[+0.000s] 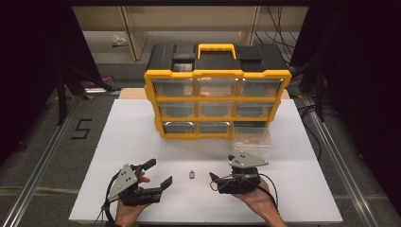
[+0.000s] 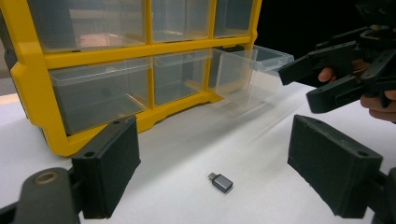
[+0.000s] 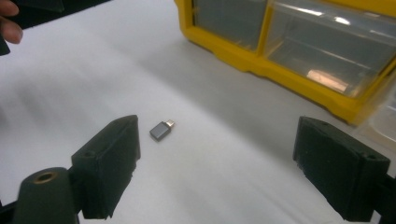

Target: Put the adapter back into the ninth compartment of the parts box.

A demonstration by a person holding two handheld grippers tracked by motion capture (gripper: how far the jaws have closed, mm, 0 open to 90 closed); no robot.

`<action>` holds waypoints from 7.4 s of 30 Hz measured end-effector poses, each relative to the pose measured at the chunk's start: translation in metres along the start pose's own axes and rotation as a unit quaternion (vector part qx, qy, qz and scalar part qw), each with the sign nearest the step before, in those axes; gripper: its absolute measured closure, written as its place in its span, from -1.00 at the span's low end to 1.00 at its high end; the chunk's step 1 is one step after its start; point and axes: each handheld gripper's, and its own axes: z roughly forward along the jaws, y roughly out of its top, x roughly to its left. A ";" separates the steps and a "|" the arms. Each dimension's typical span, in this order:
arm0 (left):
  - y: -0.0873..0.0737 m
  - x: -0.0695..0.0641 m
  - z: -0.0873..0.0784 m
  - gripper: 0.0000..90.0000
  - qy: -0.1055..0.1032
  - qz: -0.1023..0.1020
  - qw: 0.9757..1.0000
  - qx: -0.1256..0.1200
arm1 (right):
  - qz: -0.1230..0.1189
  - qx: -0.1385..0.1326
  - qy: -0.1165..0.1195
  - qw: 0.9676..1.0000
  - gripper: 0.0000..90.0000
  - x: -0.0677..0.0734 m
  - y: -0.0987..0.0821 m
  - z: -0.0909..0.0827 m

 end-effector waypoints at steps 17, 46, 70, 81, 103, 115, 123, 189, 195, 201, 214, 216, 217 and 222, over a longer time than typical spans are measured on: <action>0.000 -0.001 0.000 -0.64 0.001 0.005 1.000 -0.001 | -0.011 0.049 0.008 0.999 -0.61 0.009 0.015 0.031; 0.000 -0.001 0.000 -0.63 -0.001 0.008 1.000 -0.002 | -0.034 0.163 0.025 0.986 -0.35 0.023 0.027 0.096; 0.000 -0.002 0.000 -0.64 -0.001 0.015 1.000 -0.002 | -0.039 0.209 0.021 0.977 -0.12 0.027 0.023 0.121; 0.000 -0.002 0.000 -0.63 -0.002 0.015 1.000 -0.001 | -0.042 0.228 0.028 0.972 0.23 0.025 0.026 0.117; 0.000 -0.002 0.000 -0.63 -0.005 0.016 1.000 -0.002 | -0.066 0.225 0.038 0.971 0.70 0.021 0.033 0.106; -0.001 -0.003 0.001 -0.62 -0.006 0.017 1.000 0.001 | -0.065 0.163 0.035 0.984 0.70 0.012 0.041 0.081; 0.000 -0.003 0.001 -0.63 -0.007 0.017 1.000 -0.002 | -0.064 0.119 0.039 0.990 0.70 0.007 0.042 0.062; 0.001 -0.005 0.000 -0.63 -0.011 0.021 1.000 -0.006 | 0.022 -0.005 -0.036 0.999 0.70 -0.080 0.062 -0.020; 0.001 -0.005 0.000 -0.62 -0.011 0.020 1.000 -0.006 | 0.029 -0.006 -0.043 0.999 0.70 -0.087 0.060 -0.023; 0.001 -0.005 0.000 -0.62 -0.011 0.020 1.000 -0.005 | 0.041 -0.008 -0.050 0.998 0.70 -0.095 0.058 -0.026; 0.001 -0.004 0.001 -0.63 -0.010 0.019 1.000 -0.004 | 0.056 0.002 -0.059 0.997 0.70 -0.107 0.052 -0.025; 0.001 -0.005 0.001 -0.63 -0.011 0.019 1.000 -0.005 | 0.058 0.003 -0.061 0.996 0.70 -0.108 0.051 -0.024; 0.001 -0.005 0.001 -0.63 -0.011 0.019 1.000 -0.004 | 0.058 0.003 -0.061 0.996 0.70 -0.108 0.051 -0.024; 0.001 -0.005 0.001 -0.63 -0.011 0.019 1.000 -0.004 | 0.058 0.011 -0.065 0.996 0.70 -0.109 0.049 -0.021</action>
